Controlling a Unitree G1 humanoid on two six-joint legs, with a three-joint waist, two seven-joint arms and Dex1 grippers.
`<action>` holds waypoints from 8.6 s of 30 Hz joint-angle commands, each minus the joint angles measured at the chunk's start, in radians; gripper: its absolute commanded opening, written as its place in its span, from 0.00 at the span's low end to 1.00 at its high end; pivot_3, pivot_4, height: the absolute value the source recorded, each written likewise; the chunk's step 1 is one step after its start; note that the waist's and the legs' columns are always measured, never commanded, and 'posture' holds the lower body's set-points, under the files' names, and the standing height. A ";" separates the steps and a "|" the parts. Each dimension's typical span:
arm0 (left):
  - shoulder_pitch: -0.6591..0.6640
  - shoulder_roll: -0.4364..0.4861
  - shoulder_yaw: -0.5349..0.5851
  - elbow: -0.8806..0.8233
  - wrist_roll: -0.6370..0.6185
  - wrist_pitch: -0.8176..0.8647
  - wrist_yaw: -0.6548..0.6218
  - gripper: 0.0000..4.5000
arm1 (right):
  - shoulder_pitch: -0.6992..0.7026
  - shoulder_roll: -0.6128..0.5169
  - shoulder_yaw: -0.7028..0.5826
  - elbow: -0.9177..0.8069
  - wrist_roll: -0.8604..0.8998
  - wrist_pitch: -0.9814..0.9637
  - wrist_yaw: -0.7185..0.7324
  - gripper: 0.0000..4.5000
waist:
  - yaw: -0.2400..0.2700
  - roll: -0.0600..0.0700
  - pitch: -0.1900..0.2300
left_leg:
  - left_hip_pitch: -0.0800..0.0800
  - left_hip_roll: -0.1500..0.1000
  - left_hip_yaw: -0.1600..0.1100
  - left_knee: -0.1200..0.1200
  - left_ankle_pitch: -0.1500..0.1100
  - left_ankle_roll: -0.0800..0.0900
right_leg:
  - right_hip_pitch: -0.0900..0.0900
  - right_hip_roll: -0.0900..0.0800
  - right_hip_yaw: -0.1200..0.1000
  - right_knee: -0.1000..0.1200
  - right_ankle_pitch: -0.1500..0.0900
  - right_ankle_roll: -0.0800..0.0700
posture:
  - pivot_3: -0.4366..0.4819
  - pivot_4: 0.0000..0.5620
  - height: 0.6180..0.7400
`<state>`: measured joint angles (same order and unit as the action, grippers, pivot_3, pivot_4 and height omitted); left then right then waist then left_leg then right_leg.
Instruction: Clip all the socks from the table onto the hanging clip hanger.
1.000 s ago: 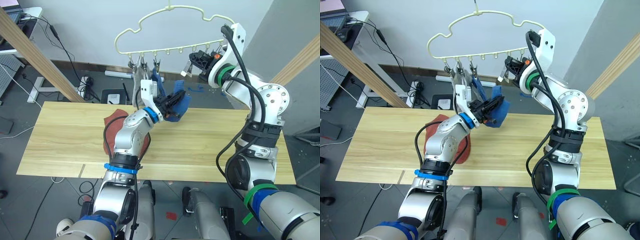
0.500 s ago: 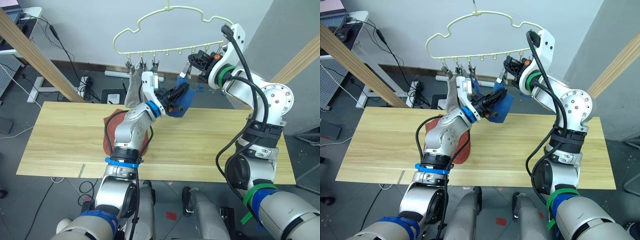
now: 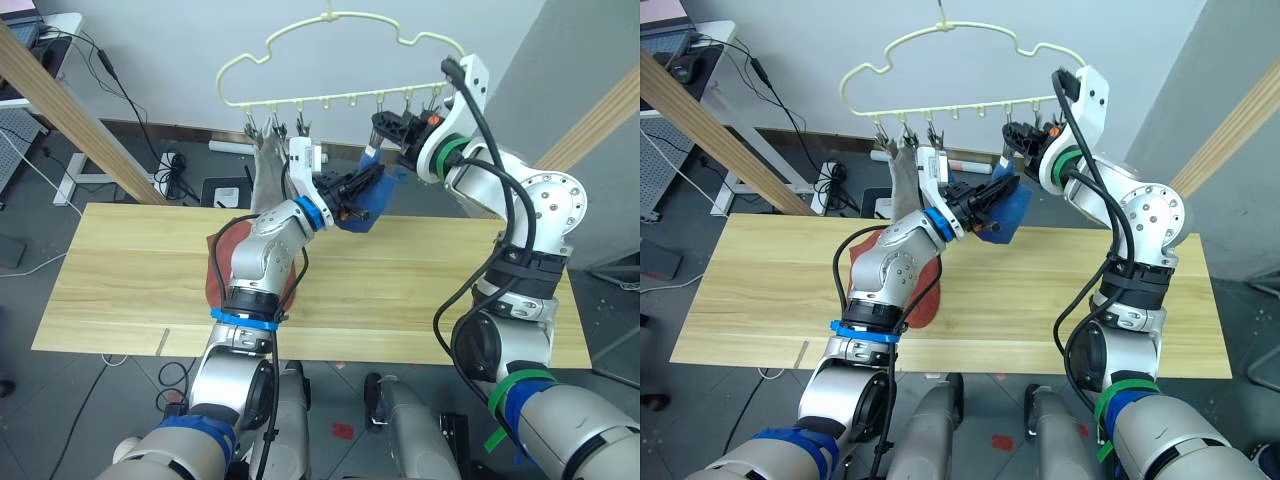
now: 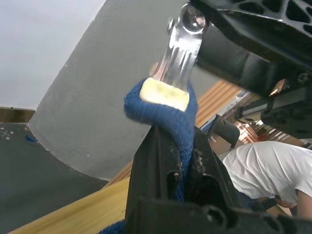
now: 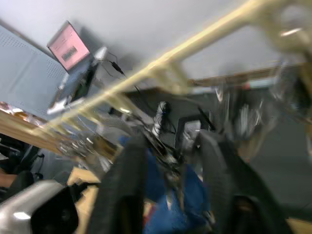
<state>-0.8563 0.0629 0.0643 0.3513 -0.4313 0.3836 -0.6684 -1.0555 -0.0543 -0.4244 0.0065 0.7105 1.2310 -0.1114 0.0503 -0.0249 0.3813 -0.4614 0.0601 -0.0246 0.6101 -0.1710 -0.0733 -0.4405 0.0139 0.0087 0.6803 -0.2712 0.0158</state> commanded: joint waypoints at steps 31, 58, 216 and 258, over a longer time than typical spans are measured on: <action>0.400 0.374 0.038 -0.509 0.005 0.158 -0.050 0.71 | 0.654 -0.118 0.584 -0.593 -0.380 -0.552 0.044 1.00 | -0.050 0.000 0.000 | -0.005 0.003 0.003 0.000 0.004 -0.006 | -0.009 0.002 0.003 0.006 0.000 0.000 | 0.61 0.71 1.00; 0.361 0.486 0.176 -0.742 -0.246 0.176 -0.041 0.72 | 0.323 0.098 0.518 -0.106 -0.663 -0.945 0.011 0.62 | -0.021 0.000 0.001 | -0.005 0.003 0.002 0.000 0.004 -0.007 | -0.008 0.001 0.002 0.004 0.001 -0.002 | 0.69 0.71 1.00; 0.248 -0.022 -0.158 -0.138 0.360 -0.671 0.224 0.01 | -0.102 0.052 -0.160 -0.103 -0.213 0.199 -0.096 0.00 | -0.003 0.000 0.001 | -0.003 0.000 -0.001 0.001 0.002 0.001 | -0.001 0.000 -0.001 0.000 0.002 -0.002 | 0.50 0.74 1.00; 0.228 0.006 -0.194 -0.063 0.405 -0.690 0.259 0.00 | -0.111 -0.030 -0.173 -0.251 0.044 0.357 0.205 0.99 | -0.051 0.001 0.001 | -0.007 0.001 0.002 -0.001 0.002 0.001 | -0.006 0.001 -0.002 0.001 0.004 -0.007 | 0.50 0.71 1.00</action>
<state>-0.6219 0.0757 -0.1354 0.2989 0.0071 -0.3245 -0.3887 -1.1859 -0.0694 -0.5995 -0.1527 0.6992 1.5794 0.0557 -0.0009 -0.0242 0.3821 -0.4684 0.0612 -0.0221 0.6090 -0.1688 -0.0720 -0.4469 0.0148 0.0072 0.6812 -0.2668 0.0090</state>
